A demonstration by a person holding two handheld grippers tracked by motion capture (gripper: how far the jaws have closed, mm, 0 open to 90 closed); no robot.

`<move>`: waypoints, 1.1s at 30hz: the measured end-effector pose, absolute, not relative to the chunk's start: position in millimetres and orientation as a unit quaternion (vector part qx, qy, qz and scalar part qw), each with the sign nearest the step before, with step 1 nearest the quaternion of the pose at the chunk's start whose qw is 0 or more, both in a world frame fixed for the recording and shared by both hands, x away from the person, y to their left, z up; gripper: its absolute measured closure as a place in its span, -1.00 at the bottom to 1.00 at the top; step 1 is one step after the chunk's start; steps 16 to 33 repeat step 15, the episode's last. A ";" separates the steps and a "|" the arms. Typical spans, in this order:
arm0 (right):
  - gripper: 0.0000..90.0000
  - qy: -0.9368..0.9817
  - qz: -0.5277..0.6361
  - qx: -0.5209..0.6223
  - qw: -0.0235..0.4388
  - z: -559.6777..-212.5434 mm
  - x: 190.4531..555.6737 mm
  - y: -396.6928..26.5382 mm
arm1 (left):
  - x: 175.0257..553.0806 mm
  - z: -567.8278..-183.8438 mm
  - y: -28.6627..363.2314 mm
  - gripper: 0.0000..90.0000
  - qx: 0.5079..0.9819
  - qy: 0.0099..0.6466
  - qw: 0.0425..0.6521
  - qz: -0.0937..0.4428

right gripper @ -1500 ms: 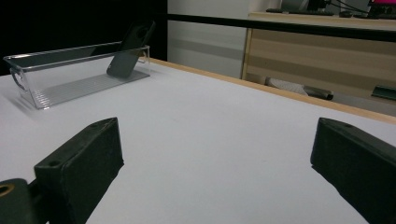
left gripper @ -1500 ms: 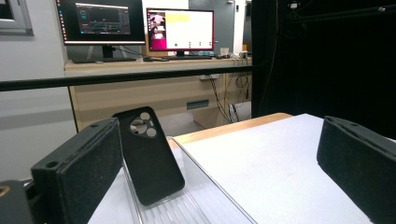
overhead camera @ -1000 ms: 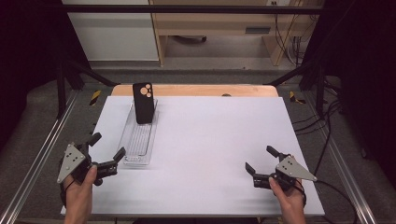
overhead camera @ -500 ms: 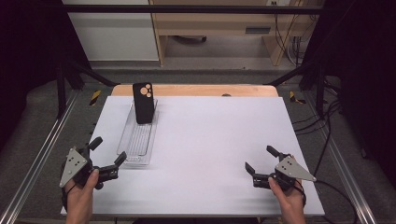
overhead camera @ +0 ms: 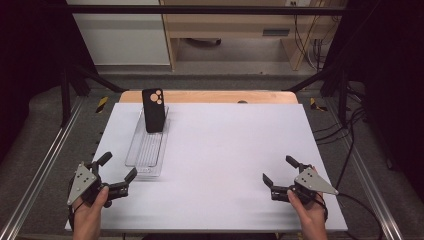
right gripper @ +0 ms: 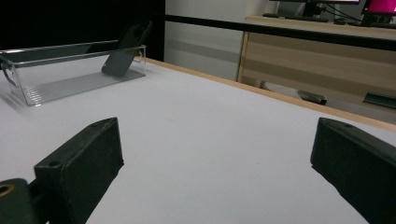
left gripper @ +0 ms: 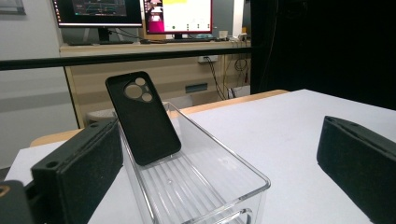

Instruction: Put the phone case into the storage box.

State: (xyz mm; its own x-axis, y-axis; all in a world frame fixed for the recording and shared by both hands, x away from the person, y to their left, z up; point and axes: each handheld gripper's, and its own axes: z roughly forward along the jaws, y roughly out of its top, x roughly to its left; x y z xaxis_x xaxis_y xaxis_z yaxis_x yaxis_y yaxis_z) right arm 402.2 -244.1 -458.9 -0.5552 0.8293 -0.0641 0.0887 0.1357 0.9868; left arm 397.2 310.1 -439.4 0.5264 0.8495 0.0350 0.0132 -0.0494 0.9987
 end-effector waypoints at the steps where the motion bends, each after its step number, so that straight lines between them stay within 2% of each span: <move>1: -0.94 0.678 0.563 0.339 0.329 -459.1 402.3 -244.2 | 397.4 -439.8 309.6 -1.00 0.635 0.335 0.604 0.346; 14: -0.94 0.672 0.563 0.339 0.340 -461.5 403.2 -246.6 | 396.3 -445.1 306.9 -1.00 0.636 0.313 0.605 0.363; 33: -0.94 0.672 0.564 0.340 0.340 -461.8 403.3 -246.9 | 396.2 -445.2 306.9 -1.00 0.636 0.313 0.605 0.363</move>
